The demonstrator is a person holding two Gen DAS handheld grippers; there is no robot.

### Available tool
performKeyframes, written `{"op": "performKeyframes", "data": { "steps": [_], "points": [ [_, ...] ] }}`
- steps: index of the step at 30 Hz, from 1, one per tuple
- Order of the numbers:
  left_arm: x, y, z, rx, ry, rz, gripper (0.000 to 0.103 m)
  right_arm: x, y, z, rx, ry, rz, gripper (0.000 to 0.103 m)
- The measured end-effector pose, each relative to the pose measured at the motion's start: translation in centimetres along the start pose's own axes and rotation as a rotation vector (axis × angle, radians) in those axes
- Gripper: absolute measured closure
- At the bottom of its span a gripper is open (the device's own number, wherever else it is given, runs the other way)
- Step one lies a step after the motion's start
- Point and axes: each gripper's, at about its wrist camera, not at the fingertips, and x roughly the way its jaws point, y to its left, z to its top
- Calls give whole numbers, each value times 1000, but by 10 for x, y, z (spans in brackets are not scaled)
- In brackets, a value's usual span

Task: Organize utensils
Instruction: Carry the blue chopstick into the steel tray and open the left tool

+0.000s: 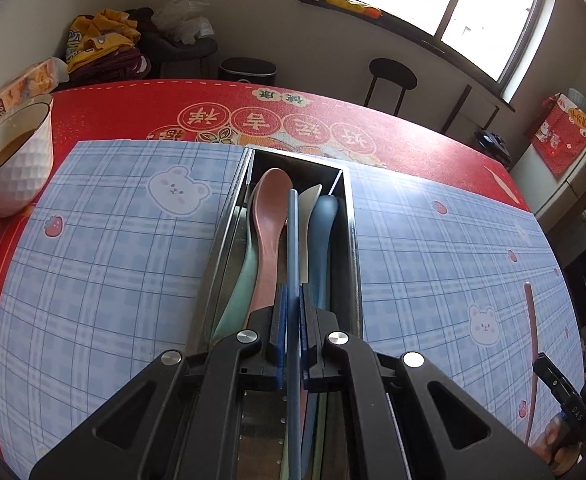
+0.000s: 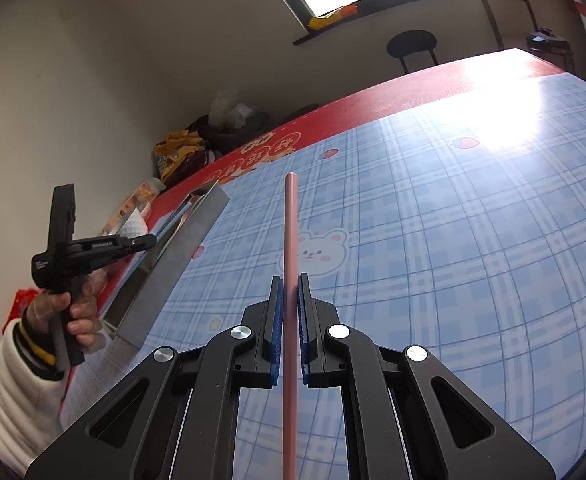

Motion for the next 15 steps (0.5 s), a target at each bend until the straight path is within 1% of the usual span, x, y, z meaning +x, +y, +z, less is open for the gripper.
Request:
{"op": "performKeyframes", "data": {
  "steps": [3, 8, 10, 12, 15],
  "points": [
    [4, -3, 5, 13, 3, 23, 97, 0, 0, 0, 0, 0, 0, 96],
    [15, -8, 10, 51, 32, 65, 96, 0, 0, 0, 0, -1, 1, 96],
    [14, -7, 9, 55, 26, 50, 90, 0, -1, 0, 3, -2, 2, 96],
    [8, -6, 7, 58, 13, 31, 76, 1, -1, 0, 5, -2, 4, 96],
    [-6, -9, 2, 91, -22, 34, 75, 2, -1, 1, 3, 1, 4, 96]
  ]
}}
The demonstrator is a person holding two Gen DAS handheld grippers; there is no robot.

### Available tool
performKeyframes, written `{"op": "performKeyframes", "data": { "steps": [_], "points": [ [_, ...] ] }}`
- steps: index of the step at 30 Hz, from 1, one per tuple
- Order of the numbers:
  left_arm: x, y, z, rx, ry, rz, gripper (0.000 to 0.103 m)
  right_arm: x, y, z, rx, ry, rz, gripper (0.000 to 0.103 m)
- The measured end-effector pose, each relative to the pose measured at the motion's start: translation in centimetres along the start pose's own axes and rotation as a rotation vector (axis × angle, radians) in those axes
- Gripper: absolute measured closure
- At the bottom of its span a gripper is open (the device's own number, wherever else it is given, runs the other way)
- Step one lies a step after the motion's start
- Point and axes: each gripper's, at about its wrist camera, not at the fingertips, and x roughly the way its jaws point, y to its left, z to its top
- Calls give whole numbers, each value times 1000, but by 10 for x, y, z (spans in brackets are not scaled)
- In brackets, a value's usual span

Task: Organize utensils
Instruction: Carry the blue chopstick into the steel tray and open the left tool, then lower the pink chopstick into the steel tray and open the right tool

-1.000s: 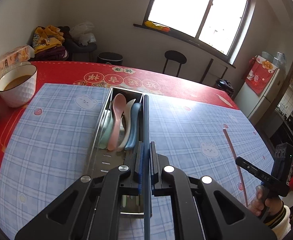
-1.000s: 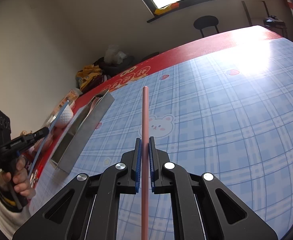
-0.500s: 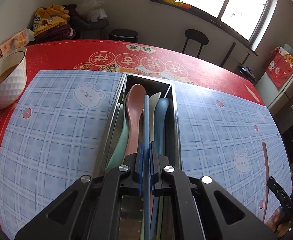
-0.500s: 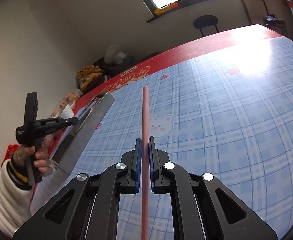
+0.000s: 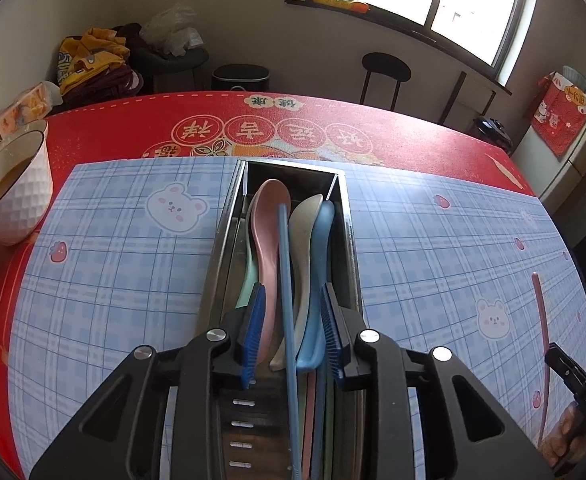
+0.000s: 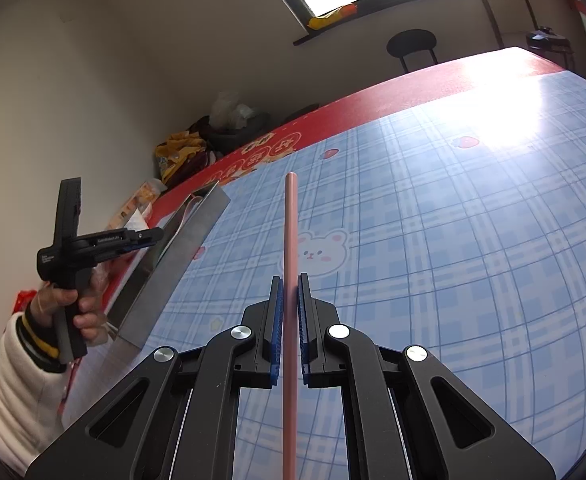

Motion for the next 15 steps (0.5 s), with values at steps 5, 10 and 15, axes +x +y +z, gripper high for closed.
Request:
{"op": "performKeyframes", "data": {
  "steps": [5, 10, 15],
  "points": [
    [-28, -5, -19, 64, -72, 7, 72, 1, -2, 1, 5, 2, -2, 96],
    [-47, -4, -48, 115, -140, 20, 58, 3, -2, 1, 9, 7, -13, 96],
    [-61, 4, -69, 127, -208, 16, 46, 4, 0, 1, 8, 8, -30, 96]
  ]
}}
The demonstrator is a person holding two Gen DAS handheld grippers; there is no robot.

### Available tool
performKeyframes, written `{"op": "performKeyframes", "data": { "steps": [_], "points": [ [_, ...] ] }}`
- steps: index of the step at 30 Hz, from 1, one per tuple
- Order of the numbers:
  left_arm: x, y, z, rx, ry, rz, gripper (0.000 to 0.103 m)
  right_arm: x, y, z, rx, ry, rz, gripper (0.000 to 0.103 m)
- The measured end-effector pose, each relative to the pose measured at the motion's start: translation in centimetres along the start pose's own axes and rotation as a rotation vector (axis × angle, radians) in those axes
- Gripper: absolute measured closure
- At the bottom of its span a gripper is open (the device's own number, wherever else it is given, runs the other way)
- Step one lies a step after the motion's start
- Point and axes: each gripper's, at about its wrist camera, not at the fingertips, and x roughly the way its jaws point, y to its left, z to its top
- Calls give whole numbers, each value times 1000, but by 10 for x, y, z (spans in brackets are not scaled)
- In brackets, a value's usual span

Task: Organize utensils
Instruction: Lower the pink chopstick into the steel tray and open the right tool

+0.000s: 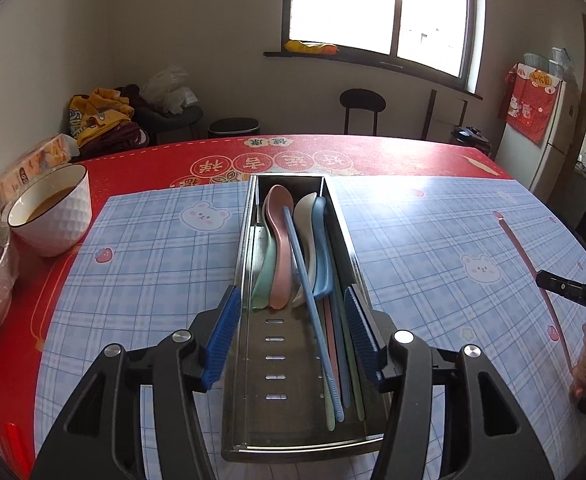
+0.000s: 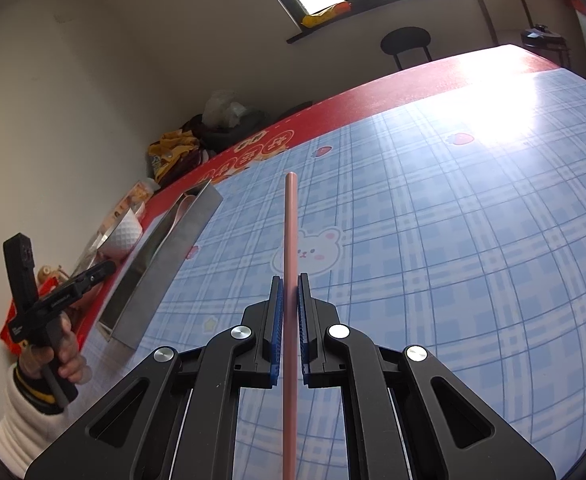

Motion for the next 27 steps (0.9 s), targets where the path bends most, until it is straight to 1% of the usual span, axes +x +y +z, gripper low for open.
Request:
{"op": "performKeyframes", "data": {
  "steps": [1, 4, 6, 8, 13, 16, 18, 19, 22, 25, 27],
  "points": [
    [-3, 1, -3, 6, -14, 4, 40, 0, 1, 0, -1, 0, -3, 96],
    [-11, 4, -13, 17, -66, 22, 30, 2, 4, 0, -4, 2, -5, 96],
    [-14, 6, -17, 16, -91, 23, 20, 3, 5, 0, -3, 3, -12, 96],
    [-17, 9, -20, 10, -106, 29, 15, 6, 7, 0, -1, 10, -27, 96],
    [-23, 18, -21, -15, -132, 10, 10, 12, 7, 3, 22, 41, -70, 96],
    [-27, 24, -23, -54, -152, 2, 6, 13, 10, 4, 24, 43, -100, 96],
    [-25, 24, -23, -58, -140, -6, 6, 14, 14, 6, 22, 42, -114, 96],
    [-23, 22, -23, -49, -132, 5, 6, 15, 17, 7, 28, 41, -111, 96],
    [-23, 18, -24, -29, -130, 37, 6, 22, 26, 11, 80, 42, -57, 96],
    [-27, 17, -24, -28, -137, 43, 6, 40, 49, 15, 75, 61, -37, 96],
    [-28, 19, -24, -29, -141, 68, 6, 55, 66, 18, 76, 79, -24, 96]
  ]
}}
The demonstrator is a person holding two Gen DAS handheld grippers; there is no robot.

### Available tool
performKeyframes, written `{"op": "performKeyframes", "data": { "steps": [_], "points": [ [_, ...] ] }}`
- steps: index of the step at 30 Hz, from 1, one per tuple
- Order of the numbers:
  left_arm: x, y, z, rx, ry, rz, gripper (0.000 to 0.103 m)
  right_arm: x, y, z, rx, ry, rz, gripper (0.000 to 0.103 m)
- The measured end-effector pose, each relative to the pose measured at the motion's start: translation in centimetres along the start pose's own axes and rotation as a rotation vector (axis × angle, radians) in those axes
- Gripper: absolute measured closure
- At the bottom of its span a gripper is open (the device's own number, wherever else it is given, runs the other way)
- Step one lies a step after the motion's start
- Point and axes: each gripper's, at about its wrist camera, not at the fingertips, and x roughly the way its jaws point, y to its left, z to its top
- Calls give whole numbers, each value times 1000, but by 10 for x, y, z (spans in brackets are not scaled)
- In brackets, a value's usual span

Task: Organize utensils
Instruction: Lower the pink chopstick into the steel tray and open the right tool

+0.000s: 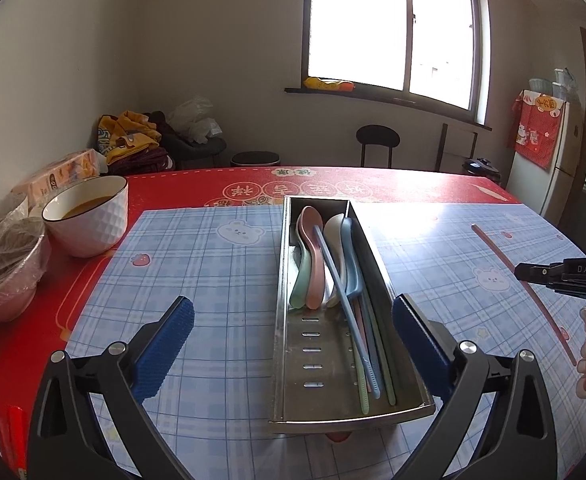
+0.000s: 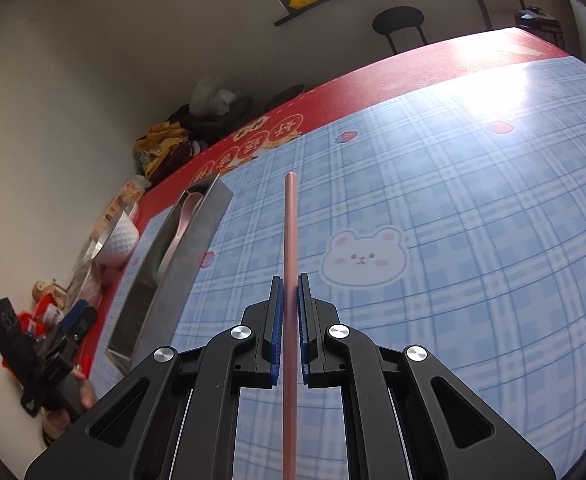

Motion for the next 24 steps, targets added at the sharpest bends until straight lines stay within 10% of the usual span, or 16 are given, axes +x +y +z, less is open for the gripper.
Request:
{"op": "performKeyframes", "data": {
  "steps": [13, 24],
  "points": [
    [3, 32, 5, -119, 18, 71, 6, 100, 116, 28, 35, 105, 51, 96],
    [4, 41, 5, -166, 32, 63, 6, 145, 133, 30, 123, 142, -8, 95]
  ]
}}
